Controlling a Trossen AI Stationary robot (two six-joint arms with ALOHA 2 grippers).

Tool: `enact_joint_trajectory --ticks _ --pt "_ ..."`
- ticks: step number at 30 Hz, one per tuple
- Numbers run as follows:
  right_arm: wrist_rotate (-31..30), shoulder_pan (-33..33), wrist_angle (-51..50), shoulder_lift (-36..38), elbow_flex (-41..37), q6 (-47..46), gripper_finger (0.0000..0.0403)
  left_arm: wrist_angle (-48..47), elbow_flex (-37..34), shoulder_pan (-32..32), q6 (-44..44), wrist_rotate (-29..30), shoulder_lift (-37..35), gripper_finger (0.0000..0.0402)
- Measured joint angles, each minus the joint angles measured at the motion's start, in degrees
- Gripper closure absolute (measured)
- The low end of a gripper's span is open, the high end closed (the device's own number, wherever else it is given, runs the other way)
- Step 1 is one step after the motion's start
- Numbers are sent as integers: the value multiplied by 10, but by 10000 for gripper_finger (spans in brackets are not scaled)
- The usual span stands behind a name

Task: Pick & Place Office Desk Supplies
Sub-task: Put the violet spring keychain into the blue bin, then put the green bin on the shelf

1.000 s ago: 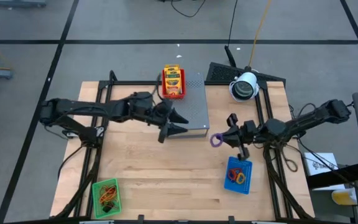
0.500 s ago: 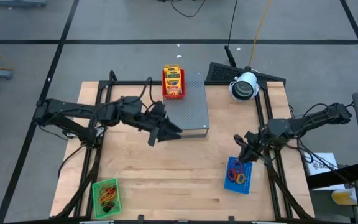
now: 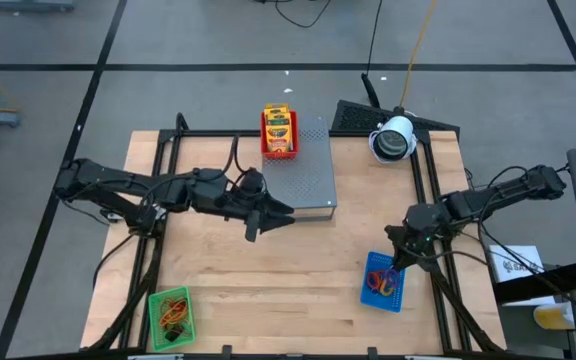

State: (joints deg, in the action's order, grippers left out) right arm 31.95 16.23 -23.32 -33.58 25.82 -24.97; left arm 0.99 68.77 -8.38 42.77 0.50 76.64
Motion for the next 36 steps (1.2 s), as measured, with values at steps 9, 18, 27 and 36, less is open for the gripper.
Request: enact_joint_trajectory --ticks 9,18,27,36 --pt "-5 0 -34 -13 -2 41 403 0 0 -4 7 16 0 183" --pt "-6 0 -12 -33 -38 40 403 0 0 -3 9 26 0 183" --pt "-3 0 22 -33 -61 36 364 0 0 -3 10 26 0 183" --pt "-3 0 22 -33 -61 33 282 0 0 -3 13 26 0 183"
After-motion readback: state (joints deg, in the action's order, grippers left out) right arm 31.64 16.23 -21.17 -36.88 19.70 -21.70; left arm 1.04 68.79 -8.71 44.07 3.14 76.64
